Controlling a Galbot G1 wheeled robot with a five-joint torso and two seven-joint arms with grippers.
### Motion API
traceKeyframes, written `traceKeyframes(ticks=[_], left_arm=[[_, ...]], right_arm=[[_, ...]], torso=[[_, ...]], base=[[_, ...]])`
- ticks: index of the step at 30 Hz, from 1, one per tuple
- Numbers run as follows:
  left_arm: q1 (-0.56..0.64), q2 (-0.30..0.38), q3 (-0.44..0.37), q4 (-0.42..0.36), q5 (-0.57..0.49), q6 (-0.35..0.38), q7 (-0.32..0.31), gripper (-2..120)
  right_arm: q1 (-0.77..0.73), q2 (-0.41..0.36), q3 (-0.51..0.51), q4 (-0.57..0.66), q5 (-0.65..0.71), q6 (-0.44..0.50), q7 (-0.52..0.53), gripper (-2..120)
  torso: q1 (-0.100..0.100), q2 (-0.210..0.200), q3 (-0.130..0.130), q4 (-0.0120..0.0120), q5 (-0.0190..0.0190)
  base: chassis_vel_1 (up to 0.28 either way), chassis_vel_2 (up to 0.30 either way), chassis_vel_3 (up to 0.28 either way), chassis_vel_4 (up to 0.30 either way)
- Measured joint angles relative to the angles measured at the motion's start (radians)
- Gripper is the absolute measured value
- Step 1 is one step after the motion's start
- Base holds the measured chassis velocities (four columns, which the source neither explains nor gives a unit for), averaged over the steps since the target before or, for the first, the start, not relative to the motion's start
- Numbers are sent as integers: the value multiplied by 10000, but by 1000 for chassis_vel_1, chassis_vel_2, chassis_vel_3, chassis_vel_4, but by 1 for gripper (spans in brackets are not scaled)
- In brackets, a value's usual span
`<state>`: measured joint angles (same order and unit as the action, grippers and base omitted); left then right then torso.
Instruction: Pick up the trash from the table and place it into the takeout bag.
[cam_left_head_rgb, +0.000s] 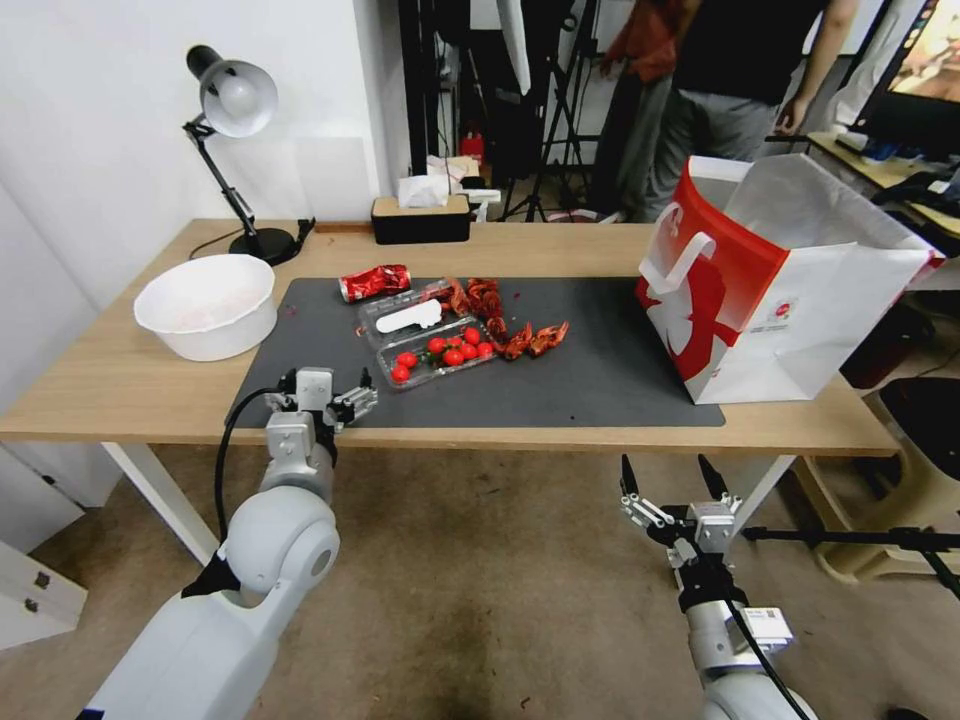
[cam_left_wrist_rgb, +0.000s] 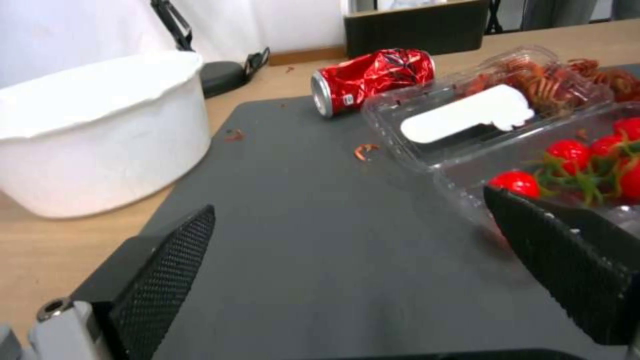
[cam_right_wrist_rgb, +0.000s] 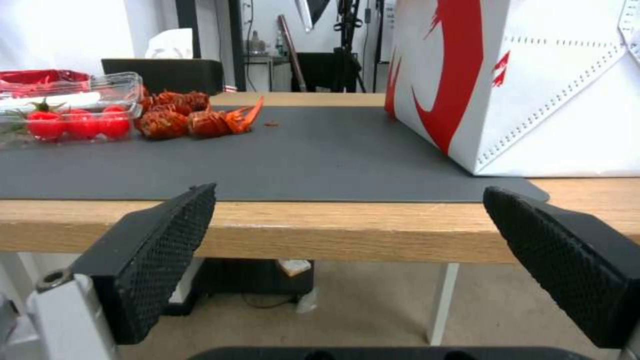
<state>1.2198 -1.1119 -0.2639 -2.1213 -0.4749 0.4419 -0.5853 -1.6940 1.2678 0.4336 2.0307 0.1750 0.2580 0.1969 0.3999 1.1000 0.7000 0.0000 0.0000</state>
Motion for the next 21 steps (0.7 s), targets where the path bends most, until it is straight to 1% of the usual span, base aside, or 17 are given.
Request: traceKeyframes(ticks=[5,9,21], left_arm=[[533,-134,-291,-294,55,13,297,100],[817,-194,-425,-488,54,17,353,100],[966,-365,-469,-579,103,40,404,100]], right_arm=[[43,7,-26,18,31,-97,0,100],[44,-7,-45,24,52,-121,0,100],[90,-30,-56,-45,64,-129,-3,100]], torso=[[0,0,0,1,0],[-1,0,0,1,0],[1,0,0,1,-1]], base=[[0,0,0,0],[0,0,0,0],[0,0,0,0]])
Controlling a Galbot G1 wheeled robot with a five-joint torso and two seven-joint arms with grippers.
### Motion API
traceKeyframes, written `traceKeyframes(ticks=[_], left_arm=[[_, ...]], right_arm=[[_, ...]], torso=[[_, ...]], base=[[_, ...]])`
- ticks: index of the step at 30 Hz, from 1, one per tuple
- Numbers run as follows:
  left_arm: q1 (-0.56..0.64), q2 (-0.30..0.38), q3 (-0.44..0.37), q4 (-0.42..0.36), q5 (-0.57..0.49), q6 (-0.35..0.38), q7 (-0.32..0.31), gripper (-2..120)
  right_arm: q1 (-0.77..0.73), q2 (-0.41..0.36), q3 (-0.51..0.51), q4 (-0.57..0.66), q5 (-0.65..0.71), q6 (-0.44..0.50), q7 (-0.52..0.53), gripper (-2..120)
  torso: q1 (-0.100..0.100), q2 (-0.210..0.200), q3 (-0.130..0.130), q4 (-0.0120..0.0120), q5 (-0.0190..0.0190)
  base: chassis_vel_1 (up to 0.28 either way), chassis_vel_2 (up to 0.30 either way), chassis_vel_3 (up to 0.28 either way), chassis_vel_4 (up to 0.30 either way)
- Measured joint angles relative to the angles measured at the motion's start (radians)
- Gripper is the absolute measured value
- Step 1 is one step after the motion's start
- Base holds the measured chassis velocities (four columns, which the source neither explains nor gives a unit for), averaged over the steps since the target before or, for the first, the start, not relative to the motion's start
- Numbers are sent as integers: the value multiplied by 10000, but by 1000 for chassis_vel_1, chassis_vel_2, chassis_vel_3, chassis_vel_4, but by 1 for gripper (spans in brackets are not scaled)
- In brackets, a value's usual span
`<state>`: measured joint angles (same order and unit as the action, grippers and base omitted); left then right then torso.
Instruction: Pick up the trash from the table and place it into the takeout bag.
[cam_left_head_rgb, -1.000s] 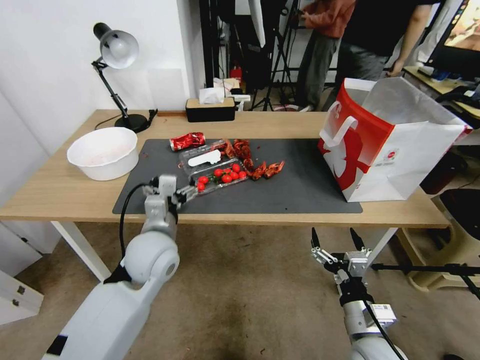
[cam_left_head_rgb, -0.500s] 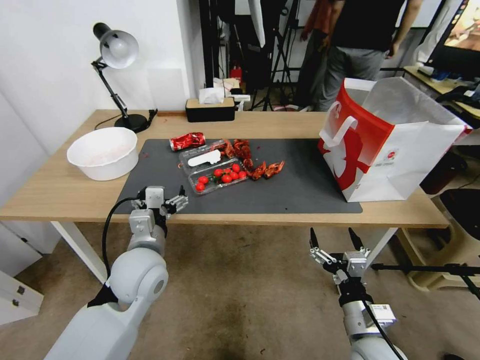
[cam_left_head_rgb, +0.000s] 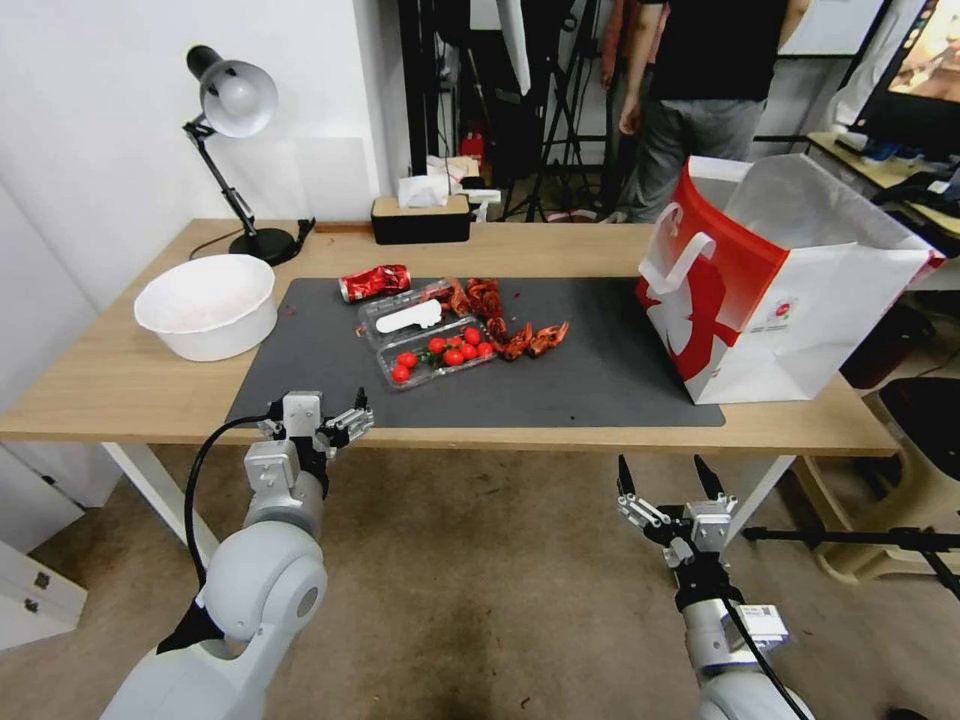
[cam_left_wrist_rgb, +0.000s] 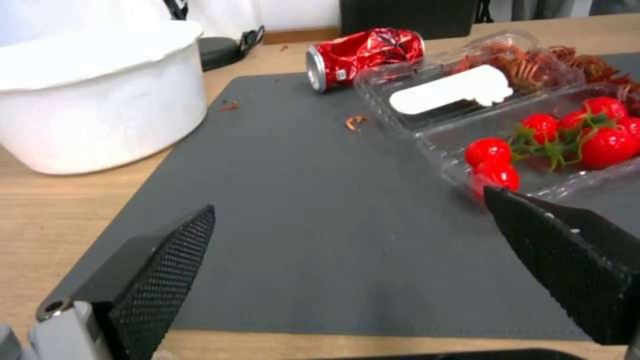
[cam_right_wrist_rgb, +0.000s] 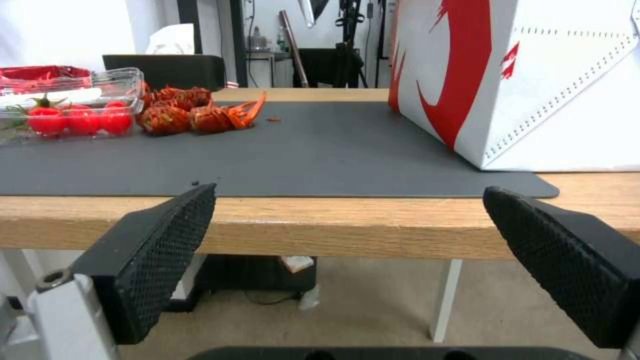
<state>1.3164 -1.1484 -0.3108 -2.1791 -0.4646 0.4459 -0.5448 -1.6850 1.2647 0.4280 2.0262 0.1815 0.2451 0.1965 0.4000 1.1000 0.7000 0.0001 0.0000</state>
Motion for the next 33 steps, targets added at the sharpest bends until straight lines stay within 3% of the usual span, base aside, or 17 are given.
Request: traceKeyframes(ticks=[7,8,14,15,19,28,31,33], left_arm=[[-618,162,88,445,-726,-462,413,100],[-811,298,85,710,-1133,-890,888,100],[-1442,654,184,1366,-1312,-1764,1875,100],[-1933,924,349,1690,-1409,-2115,2363,100],[-2988,1356,681,2249,-1645,-2532,3009,100],[-5466,1874,1265,3754,-1973,-2625,4381,100],[-6870,2027,1892,5025,-2100,-2470,5179,100],[-7077,2035,2007,5209,-2103,-2439,5302,100]], right_arm=[[-28,-46,54,25,111,-1,-1,100],[-25,-36,50,33,163,2,-6,100],[-31,44,24,55,187,19,-11,100],[-54,71,-6,64,187,32,-20,100],[-101,120,-26,143,175,52,-26,100],[-276,168,135,408,180,133,-25,100],[-394,204,209,502,188,172,-27,100],[-408,214,210,507,188,175,-29,100]], torso=[[0,0,0,-1,1],[0,0,0,-2,0],[1,0,0,-1,-3],[0,0,1,-1,0],[0,-1,1,0,-1],[1,-1,2,-1,2],[1,-1,1,0,1],[1,0,2,1,1]], base=[[0,0,0,0],[0,0,0,0],[0,0,0,0],[0,0,0,0],[0,0,0,0],[0,0,0,0],[0,0,0,0],[0,0,0,0]])
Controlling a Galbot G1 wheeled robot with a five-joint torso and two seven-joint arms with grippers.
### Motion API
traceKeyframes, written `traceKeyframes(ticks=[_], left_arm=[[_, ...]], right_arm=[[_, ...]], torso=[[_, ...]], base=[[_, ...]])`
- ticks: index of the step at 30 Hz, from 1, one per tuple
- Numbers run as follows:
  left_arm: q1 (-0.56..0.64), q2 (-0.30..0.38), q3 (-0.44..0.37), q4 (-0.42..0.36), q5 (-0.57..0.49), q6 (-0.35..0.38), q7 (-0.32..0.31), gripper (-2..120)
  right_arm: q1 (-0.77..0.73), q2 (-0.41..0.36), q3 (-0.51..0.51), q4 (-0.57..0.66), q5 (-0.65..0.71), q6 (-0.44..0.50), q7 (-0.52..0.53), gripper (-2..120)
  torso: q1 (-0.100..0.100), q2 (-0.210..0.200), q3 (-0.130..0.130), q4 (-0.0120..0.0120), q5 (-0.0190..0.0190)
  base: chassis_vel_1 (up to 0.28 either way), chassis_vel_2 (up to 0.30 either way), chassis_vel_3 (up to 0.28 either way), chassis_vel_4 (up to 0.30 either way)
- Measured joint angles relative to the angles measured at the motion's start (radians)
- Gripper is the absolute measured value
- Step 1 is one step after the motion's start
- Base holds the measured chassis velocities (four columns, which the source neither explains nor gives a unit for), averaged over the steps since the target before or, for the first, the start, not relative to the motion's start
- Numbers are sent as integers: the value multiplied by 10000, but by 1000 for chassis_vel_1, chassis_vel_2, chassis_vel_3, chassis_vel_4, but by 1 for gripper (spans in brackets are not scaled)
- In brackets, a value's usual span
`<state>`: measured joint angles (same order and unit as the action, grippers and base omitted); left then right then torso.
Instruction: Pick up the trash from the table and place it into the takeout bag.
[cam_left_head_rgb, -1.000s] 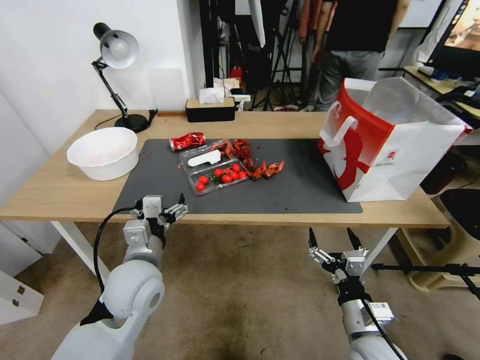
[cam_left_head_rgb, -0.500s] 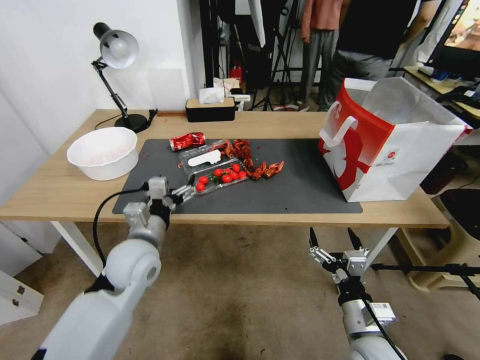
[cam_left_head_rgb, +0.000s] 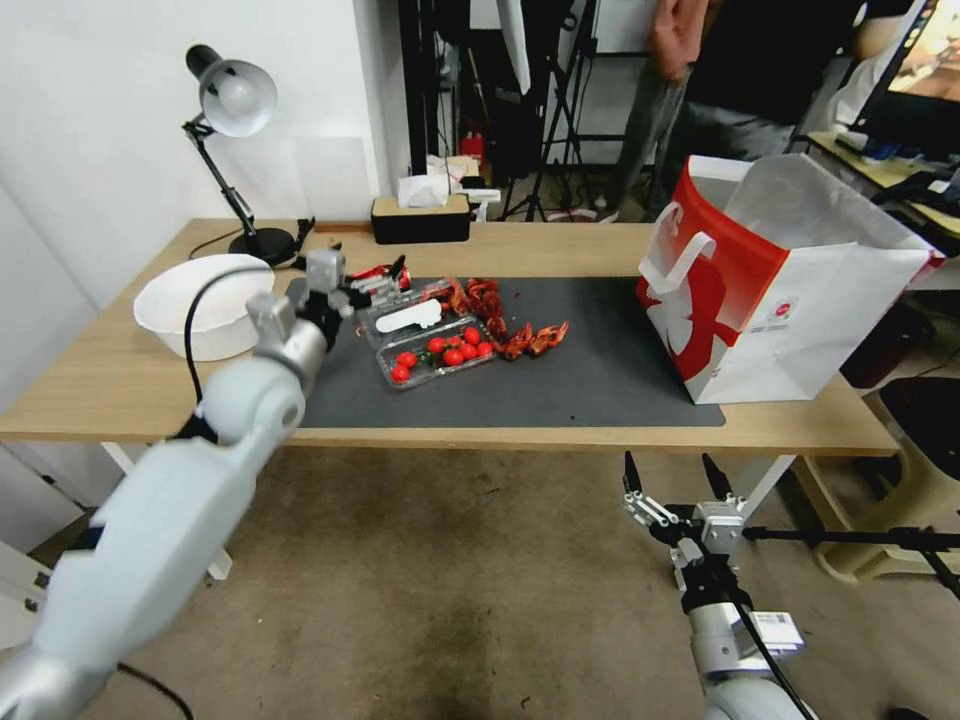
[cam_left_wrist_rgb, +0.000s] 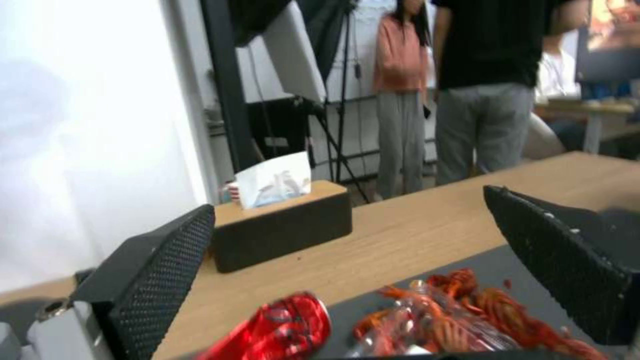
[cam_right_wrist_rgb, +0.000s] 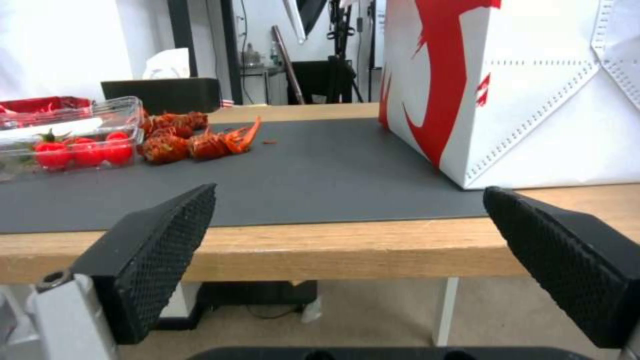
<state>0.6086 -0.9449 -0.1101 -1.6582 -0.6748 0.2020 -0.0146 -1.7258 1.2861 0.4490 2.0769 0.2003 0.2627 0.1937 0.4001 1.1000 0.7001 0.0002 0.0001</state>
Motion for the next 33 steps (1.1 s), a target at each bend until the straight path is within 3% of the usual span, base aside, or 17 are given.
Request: traceKeyframes(ticks=[11,12,17,18,19,23,28,31,32,33], left_arm=[[-1318,-21,924,1159,107,95,762,100],[-2203,-202,1609,2012,770,-53,1356,100],[-2735,-389,2003,2684,1529,-287,1874,100],[-3200,-600,2293,3422,1909,-285,2350,100],[-3200,-600,2293,3422,1909,-285,2350,100],[-4260,-983,2876,5411,3043,-396,3424,100],[-4818,-1081,3196,6124,3796,-209,3770,100],[-5367,-1137,3227,6901,4862,345,5041,100],[-5367,-1137,3227,6901,4862,345,5041,100],[-5527,-1155,3231,7211,5126,453,5483,100]], right_arm=[[-56,81,11,26,-3,27,-9,100],[-74,99,20,29,-7,41,-17,100],[-73,86,50,12,-8,74,-19,100],[-72,56,93,-52,-6,140,-21,100],[-72,56,93,-52,-6,140,-21,100],[-130,33,127,-145,0,233,-24,100],[-118,6,177,-288,0,339,-26,100],[-102,-40,218,-369,0,394,-25,100],[-102,-40,218,-369,0,394,-25,100],[-90,-41,220,-371,-1,399,-24,100]], torso=[[0,-1,0,-1,0],[0,-1,0,-4,0],[1,-1,0,-5,0],[0,-1,0,-1,-1],[0,-1,0,-1,-1],[1,-1,0,-2,-2],[1,-1,-1,-1,-1],[0,-1,-1,-1,-1],[0,-1,-1,-1,-1],[0,-1,-1,-1,-1]], base=[[0,0,0,0],[0,0,0,0],[0,0,0,0],[0,0,0,0],[0,0,0,0],[0,0,0,0],[0,0,0,0],[0,0,0,0],[0,0,0,0],[0,0,0,0]])
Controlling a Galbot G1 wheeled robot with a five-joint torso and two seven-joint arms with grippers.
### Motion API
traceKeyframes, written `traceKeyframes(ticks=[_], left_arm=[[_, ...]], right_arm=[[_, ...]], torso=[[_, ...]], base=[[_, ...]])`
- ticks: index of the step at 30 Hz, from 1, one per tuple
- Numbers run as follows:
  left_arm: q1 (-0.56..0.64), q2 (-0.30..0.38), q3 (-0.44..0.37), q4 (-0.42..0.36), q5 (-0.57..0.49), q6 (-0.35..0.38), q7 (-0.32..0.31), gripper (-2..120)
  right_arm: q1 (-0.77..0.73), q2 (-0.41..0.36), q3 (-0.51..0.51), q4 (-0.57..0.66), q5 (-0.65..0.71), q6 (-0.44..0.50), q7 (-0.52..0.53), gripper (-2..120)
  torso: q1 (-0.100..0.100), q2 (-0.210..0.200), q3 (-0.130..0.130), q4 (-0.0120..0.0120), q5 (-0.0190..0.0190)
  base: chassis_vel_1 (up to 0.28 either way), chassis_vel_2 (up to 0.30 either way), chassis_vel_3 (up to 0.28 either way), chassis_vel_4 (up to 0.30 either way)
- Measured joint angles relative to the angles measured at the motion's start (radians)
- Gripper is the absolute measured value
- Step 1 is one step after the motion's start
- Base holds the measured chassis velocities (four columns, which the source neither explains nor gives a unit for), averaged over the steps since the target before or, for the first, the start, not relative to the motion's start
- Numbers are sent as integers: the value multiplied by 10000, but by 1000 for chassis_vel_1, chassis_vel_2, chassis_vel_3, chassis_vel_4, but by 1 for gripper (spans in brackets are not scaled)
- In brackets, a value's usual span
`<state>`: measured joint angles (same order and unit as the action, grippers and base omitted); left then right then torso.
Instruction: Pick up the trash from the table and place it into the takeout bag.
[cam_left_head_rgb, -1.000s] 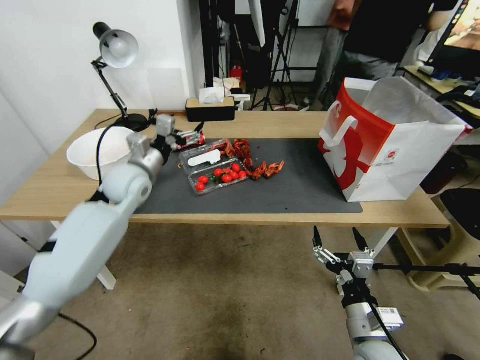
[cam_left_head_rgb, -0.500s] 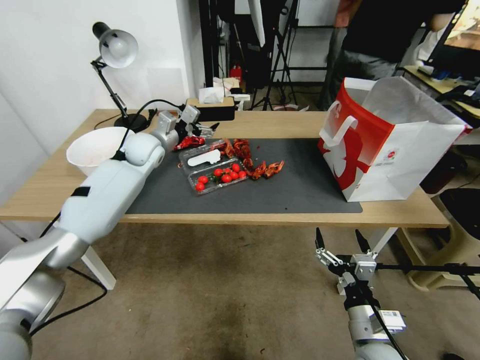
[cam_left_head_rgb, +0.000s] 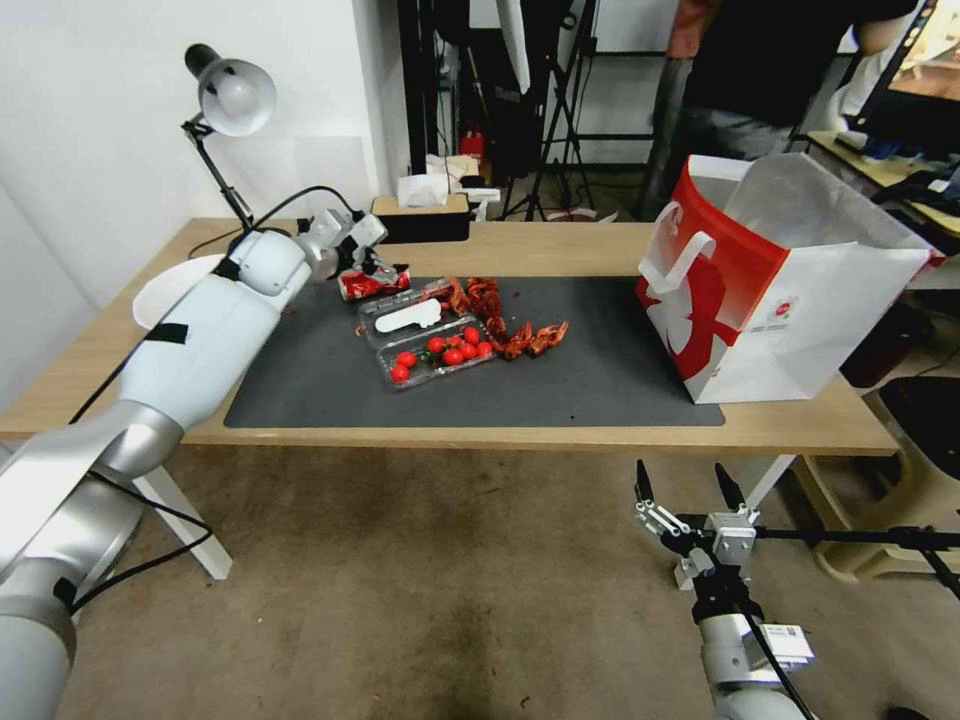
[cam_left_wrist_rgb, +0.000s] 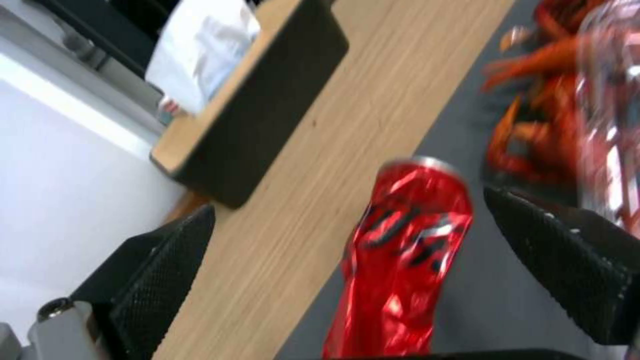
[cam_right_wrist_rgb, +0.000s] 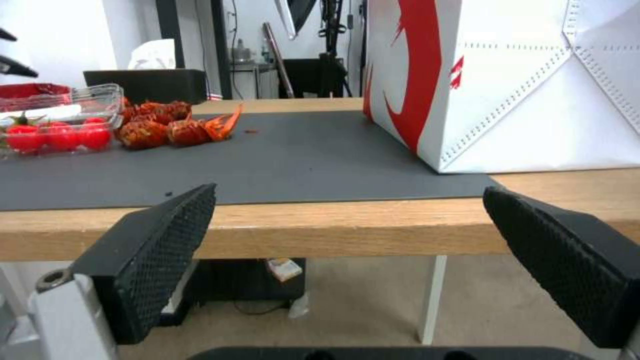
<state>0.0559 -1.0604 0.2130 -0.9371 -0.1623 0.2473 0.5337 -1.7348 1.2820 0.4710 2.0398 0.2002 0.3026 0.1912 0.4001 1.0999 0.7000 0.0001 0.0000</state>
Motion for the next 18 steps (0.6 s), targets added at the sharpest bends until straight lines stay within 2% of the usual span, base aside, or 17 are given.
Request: traceKeyframes(ticks=[2,5,9,18], left_arm=[[-290,-57,50,673,380,10,544,100],[-421,-129,84,1115,368,-28,643,100],[-428,-133,128,1191,301,-275,647,100],[-415,-320,227,1672,659,-337,649,100]], right_arm=[[9,7,-3,-13,0,4,3,100],[15,18,-30,-17,-1,6,5,100],[13,2,10,-16,-5,35,9,100],[-44,-52,36,2,0,76,23,100]], torso=[[-2,0,0,0,0],[-1,0,0,0,-1],[-1,0,-2,-2,1],[-2,0,-1,-2,0]], base=[[0,0,0,0],[0,0,0,0],[0,0,0,0],[0,0,0,0]])
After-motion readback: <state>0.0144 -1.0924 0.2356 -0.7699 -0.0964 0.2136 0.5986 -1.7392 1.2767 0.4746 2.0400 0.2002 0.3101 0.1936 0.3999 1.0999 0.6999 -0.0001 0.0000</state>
